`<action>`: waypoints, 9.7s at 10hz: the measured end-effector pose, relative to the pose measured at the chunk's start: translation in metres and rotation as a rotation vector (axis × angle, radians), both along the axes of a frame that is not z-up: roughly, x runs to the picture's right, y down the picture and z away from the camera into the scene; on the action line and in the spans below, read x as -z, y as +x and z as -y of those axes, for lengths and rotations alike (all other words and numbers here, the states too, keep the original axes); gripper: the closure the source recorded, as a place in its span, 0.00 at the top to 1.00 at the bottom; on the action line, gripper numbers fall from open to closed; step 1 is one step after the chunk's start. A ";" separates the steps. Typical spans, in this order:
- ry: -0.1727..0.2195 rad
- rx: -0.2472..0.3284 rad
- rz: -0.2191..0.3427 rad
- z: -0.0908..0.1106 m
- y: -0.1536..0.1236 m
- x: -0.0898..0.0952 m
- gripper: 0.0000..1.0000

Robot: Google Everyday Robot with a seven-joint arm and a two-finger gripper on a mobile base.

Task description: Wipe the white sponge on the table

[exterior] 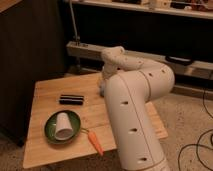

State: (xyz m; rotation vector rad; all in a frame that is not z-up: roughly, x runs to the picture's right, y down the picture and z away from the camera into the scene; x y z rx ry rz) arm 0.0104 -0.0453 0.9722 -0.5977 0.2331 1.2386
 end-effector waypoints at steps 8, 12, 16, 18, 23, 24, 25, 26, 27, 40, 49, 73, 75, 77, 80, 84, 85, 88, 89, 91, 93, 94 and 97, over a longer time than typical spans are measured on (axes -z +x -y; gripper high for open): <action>-0.019 0.023 0.063 -0.007 -0.013 -0.008 0.72; -0.025 0.033 0.048 -0.019 -0.018 -0.017 0.72; -0.050 0.036 0.034 -0.030 -0.022 -0.027 0.72; -0.063 0.036 0.030 -0.035 -0.023 -0.030 0.72; -0.075 0.039 0.025 -0.038 -0.024 -0.030 0.72; -0.078 0.039 0.021 -0.037 -0.023 -0.030 0.67; -0.085 0.038 0.013 -0.037 -0.022 -0.031 0.59; -0.092 0.038 0.003 -0.036 -0.020 -0.032 0.57; -0.101 0.036 -0.018 -0.037 -0.018 -0.034 0.57; -0.090 0.025 -0.063 0.002 -0.025 -0.046 0.57; -0.011 0.084 0.176 -0.010 0.000 -0.016 0.60; 0.009 0.241 0.213 -0.014 -0.007 -0.039 0.47; -0.018 0.227 0.183 -0.020 0.018 -0.037 0.47; -0.044 0.201 0.157 -0.035 0.049 -0.034 0.47; -0.041 0.166 0.159 -0.045 0.073 -0.016 0.47; -0.054 0.180 0.185 -0.088 0.076 0.022 0.47; -0.060 0.187 0.191 -0.103 0.073 0.031 0.47; -0.055 0.200 0.227 -0.130 0.062 0.067 0.47; -0.045 0.210 0.241 -0.134 0.055 0.079 0.47; -0.028 0.236 0.266 -0.140 0.038 0.097 0.47; -0.016 0.274 0.299 -0.150 0.013 0.112 0.47; -0.013 0.292 0.316 -0.155 -0.001 0.117 0.47; -0.012 0.327 0.348 -0.167 -0.032 0.117 0.47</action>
